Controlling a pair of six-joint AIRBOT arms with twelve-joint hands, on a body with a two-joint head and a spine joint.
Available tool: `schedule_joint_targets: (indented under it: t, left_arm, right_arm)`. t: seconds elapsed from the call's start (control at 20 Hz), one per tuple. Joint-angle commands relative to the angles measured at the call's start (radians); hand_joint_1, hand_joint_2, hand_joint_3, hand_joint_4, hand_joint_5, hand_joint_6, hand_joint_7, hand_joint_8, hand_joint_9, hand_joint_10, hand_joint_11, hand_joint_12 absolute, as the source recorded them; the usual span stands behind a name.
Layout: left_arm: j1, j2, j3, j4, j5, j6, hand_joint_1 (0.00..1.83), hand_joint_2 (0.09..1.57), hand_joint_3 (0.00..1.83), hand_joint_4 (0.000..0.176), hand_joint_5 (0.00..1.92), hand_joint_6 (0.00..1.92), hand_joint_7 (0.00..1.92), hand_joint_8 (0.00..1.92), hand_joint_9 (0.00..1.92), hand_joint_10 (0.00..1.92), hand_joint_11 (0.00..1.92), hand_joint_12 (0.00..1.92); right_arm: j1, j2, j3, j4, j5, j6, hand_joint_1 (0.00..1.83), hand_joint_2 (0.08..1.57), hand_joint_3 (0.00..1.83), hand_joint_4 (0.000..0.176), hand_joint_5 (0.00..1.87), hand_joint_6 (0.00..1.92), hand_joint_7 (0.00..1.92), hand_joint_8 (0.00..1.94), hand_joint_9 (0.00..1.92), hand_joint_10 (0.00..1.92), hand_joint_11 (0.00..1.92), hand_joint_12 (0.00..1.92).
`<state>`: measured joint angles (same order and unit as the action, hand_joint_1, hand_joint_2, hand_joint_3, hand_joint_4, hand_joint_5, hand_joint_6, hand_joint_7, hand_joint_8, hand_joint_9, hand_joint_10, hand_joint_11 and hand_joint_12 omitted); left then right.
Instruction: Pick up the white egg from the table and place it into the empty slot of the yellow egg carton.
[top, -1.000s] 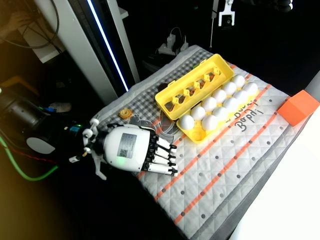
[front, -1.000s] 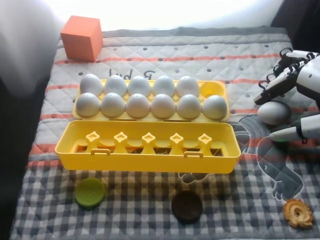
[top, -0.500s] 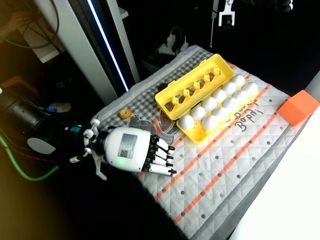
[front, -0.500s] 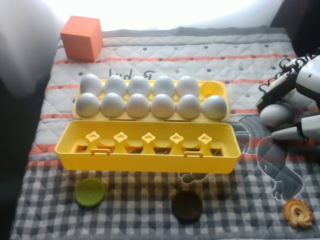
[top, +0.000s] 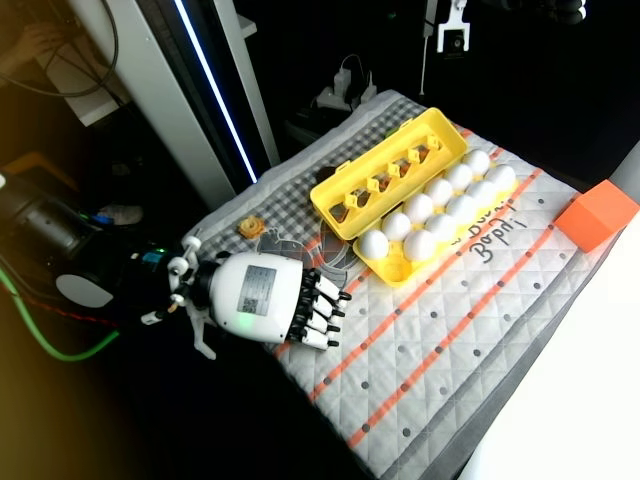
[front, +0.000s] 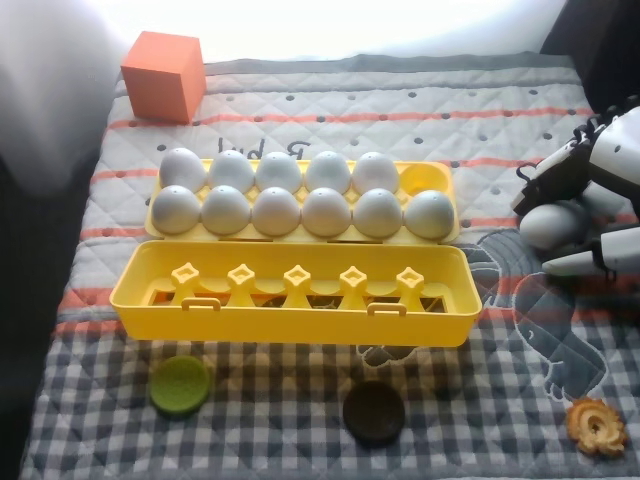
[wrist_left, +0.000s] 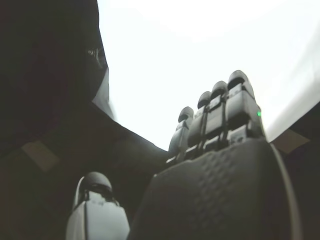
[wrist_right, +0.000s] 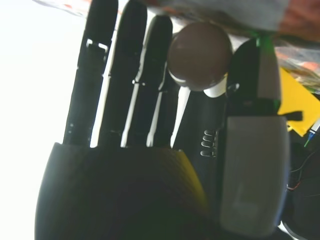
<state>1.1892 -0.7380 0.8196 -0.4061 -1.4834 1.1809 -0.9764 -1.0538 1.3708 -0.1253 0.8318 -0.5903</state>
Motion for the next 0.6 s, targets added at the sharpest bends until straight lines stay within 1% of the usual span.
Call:
schedule_joint_targets:
  t: [0.0, 0.1, 0.15, 0.2, 0.25, 0.3, 0.35, 0.4, 0.45, 0.5, 0.55]
  left_arm:
    - [-0.003, 0.004, -0.002, 0.007, -0.129, -0.005, 0.00, 0.76, 0.00, 0.104, 0.00, 0.00, 0.00, 0.00, 0.00, 0.00, 0.00, 0.00]
    - [-0.003, 0.003, -0.002, 0.007, -0.129, -0.005, 0.00, 0.77, 0.00, 0.106, 0.00, 0.00, 0.00, 0.00, 0.00, 0.00, 0.00, 0.00]
    - [-0.003, 0.003, -0.002, 0.006, -0.130, -0.005, 0.00, 0.77, 0.00, 0.113, 0.00, 0.00, 0.00, 0.00, 0.00, 0.00, 0.00, 0.00]
    - [-0.002, 0.003, -0.002, 0.005, -0.131, -0.005, 0.00, 0.77, 0.00, 0.114, 0.00, 0.00, 0.00, 0.00, 0.00, 0.00, 0.00, 0.00]
    - [-0.002, 0.003, -0.002, 0.005, -0.132, -0.005, 0.00, 0.77, 0.00, 0.114, 0.00, 0.00, 0.00, 0.00, 0.00, 0.00, 0.00, 0.00]
    - [-0.001, 0.003, -0.002, 0.005, -0.132, -0.005, 0.00, 0.76, 0.00, 0.115, 0.00, 0.00, 0.00, 0.00, 0.00, 0.00, 0.00, 0.00]
    - [-0.001, 0.003, -0.003, 0.005, -0.132, -0.005, 0.00, 0.77, 0.00, 0.112, 0.00, 0.00, 0.00, 0.00, 0.00, 0.00, 0.00, 0.00]
    - [-0.001, 0.003, -0.003, 0.005, -0.133, -0.005, 0.00, 0.77, 0.00, 0.106, 0.00, 0.00, 0.00, 0.00, 0.00, 0.00, 0.00, 0.00]
    - [-0.001, 0.003, -0.003, 0.005, -0.133, -0.005, 0.00, 0.76, 0.00, 0.107, 0.00, 0.00, 0.00, 0.00, 0.00, 0.00, 0.00, 0.00]
    - [-0.001, 0.003, -0.003, 0.005, -0.132, -0.005, 0.00, 0.76, 0.00, 0.111, 0.00, 0.00, 0.00, 0.00, 0.00, 0.00, 0.00, 0.00]
    - [-0.001, 0.004, -0.003, 0.005, -0.132, -0.005, 0.00, 0.76, 0.00, 0.110, 0.00, 0.00, 0.00, 0.00, 0.00, 0.00, 0.00, 0.00]
  right_arm:
    - [0.014, -0.003, 0.004, 0.022, 0.104, 0.007, 1.14, 1.09, 0.00, 0.000, 1.03, 0.89, 1.13, 0.00, 1.17, 0.00, 0.97, 0.45]
    - [0.015, -0.003, 0.003, 0.022, 0.105, 0.007, 1.14, 1.09, 0.00, 0.000, 1.04, 0.88, 1.13, 0.00, 1.15, 0.00, 0.94, 0.44]
    - [0.015, -0.003, 0.003, 0.022, 0.105, 0.007, 1.15, 1.08, 0.00, 0.000, 1.04, 0.87, 1.14, 0.00, 1.15, 0.00, 0.94, 0.45]
    - [0.015, -0.003, 0.003, 0.022, 0.107, 0.008, 1.17, 1.08, 0.00, 0.000, 1.06, 0.84, 1.16, 0.00, 1.19, 0.01, 0.98, 0.48]
    - [0.016, -0.003, 0.003, 0.022, 0.114, 0.013, 1.17, 1.08, 0.00, 0.000, 1.06, 0.84, 1.16, 0.00, 1.19, 0.01, 0.98, 0.48]
    - [0.017, -0.003, 0.003, 0.022, 0.120, 0.021, 1.12, 1.08, 0.00, 0.000, 1.05, 0.87, 1.14, 0.00, 1.16, 0.00, 0.93, 0.55]
    - [0.018, -0.003, 0.004, 0.022, 0.126, 0.030, 1.12, 1.08, 0.00, 0.000, 1.04, 0.87, 1.13, 0.00, 1.16, 0.00, 0.89, 0.60]
    - [0.018, -0.003, 0.006, 0.022, 0.128, 0.037, 1.10, 1.09, 0.00, 0.000, 1.02, 0.91, 1.11, 0.00, 1.11, 0.00, 0.80, 0.64]
    - [0.018, -0.003, 0.008, 0.022, 0.131, 0.043, 1.10, 1.10, 0.00, 0.000, 1.02, 0.91, 1.10, 0.00, 1.09, 0.00, 0.77, 0.68]
    - [0.018, -0.003, 0.010, 0.022, 0.136, 0.052, 1.08, 1.10, 0.00, 0.022, 1.01, 0.93, 1.10, 0.00, 1.09, 0.00, 0.78, 0.69]
    - [0.018, -0.003, 0.012, 0.022, 0.140, 0.057, 1.08, 1.10, 0.00, 0.029, 1.01, 0.93, 1.11, 0.00, 1.10, 0.01, 0.79, 0.69]
